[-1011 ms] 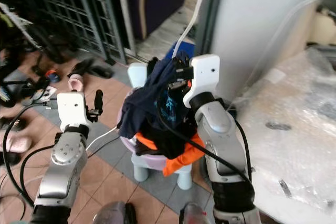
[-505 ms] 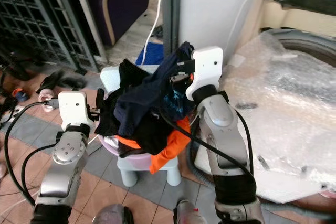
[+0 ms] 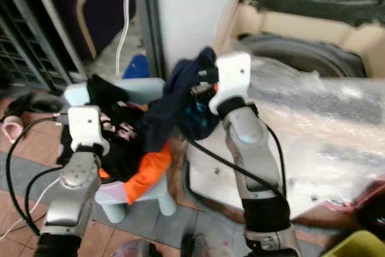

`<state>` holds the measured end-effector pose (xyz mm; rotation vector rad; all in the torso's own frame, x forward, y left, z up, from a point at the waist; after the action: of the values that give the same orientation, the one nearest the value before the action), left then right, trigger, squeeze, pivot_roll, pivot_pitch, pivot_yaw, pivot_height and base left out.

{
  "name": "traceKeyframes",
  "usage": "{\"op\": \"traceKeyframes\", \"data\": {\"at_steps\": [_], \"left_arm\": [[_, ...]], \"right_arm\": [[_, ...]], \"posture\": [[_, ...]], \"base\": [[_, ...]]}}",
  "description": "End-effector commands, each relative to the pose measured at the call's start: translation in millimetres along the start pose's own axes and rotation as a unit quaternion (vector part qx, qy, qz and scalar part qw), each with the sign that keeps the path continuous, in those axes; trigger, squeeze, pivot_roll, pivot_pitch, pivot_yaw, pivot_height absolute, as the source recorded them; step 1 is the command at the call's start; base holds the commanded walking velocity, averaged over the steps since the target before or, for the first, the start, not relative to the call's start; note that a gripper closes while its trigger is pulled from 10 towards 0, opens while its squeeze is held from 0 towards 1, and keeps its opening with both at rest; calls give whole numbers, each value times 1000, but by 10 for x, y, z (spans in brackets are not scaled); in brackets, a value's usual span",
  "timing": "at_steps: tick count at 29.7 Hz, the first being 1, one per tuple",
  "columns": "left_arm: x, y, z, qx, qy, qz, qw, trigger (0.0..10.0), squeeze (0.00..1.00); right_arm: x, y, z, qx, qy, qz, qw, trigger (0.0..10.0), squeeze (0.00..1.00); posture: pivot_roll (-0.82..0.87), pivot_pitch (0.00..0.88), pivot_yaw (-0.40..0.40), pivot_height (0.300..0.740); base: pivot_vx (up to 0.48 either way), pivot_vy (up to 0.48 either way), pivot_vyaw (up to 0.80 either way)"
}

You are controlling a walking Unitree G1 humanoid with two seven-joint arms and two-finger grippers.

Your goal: Clothes washing

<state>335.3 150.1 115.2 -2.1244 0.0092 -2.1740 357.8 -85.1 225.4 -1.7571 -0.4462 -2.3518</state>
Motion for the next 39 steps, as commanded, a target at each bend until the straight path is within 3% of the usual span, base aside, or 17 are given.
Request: {"op": "traceKeyframes", "data": {"at_steps": [1,8,23,39], "left_arm": [[16,24,8,-7,3,0,1000,10000,0],[10,27,8,-7,1,0,1000,10000,0],[27,18,-17,-15,5,-31,999,10000,0],[30,4,1,-12,1,-47,999,10000,0]], "right_arm": [[101,40,26,-5,19,-13,1000,10000,0],[105,58,48,-4,23,-21,1000,10000,0],[79,-5,26,11,25,-41,999,10000,0],[62,-9,40,13,23,-41,999,10000,0]], "posture": [[-30,25,66,740],[-26,23,63,740],[-31,25,60,740],[-31,20,60,740]], "base": [[0,-472,-569],[0,-437,-120],[0,0,0],[422,67,0]]}}
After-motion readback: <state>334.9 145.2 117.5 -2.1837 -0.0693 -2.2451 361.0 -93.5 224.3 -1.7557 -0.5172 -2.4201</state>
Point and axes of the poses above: a point about 5 cm out from each wrist's last joint towards the gripper, its own z axis pointing out of the wrist towards the gripper, its own x axis along the axis of the wrist's last joint, y = z × x, the point moved 6 cm from there along z, pointing out of the wrist towards the gripper, and after that the axes turned 2 degrees about -z, right-handed, at the moved point
